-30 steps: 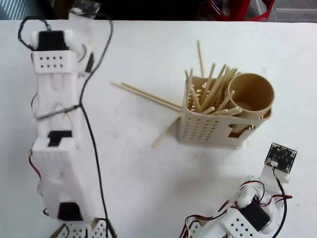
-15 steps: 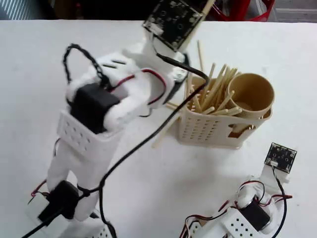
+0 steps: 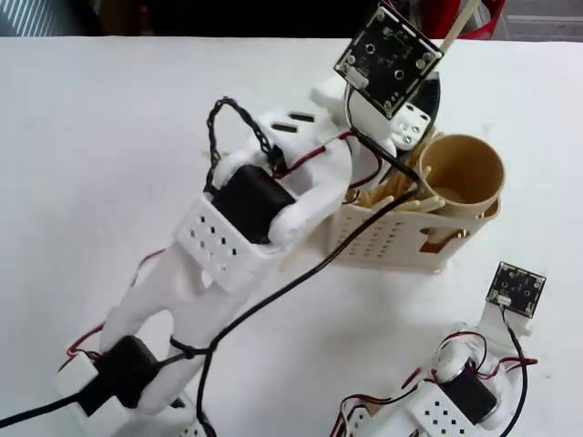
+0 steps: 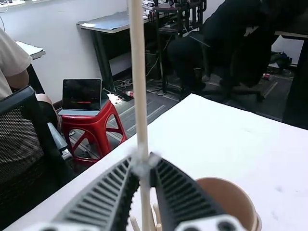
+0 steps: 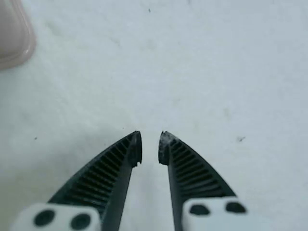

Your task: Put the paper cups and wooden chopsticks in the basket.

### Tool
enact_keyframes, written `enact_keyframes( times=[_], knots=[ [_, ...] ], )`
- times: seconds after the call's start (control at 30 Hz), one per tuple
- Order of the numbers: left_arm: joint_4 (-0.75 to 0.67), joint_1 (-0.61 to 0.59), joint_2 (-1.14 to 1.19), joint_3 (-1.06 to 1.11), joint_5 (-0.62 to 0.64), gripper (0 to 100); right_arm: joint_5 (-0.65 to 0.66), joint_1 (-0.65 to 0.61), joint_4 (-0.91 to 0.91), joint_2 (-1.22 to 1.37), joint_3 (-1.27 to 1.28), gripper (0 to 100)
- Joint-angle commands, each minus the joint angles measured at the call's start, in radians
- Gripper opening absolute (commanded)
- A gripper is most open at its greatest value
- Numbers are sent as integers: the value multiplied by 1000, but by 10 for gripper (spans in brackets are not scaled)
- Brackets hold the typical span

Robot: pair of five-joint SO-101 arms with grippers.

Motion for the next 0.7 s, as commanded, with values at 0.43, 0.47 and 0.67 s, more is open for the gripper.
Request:
enact_keyframes(
  times=[0.43,0.47,0.67],
  knots=[
    [-66,12,-44,87,87,68,9,-12,-22,-8,9,69],
    [-61,12,-44,87,87,68,9,-12,-22,-8,9,69],
    [-2,-59,-93,71,83,65,9,-12,-21,-8,9,70]
  ],
)
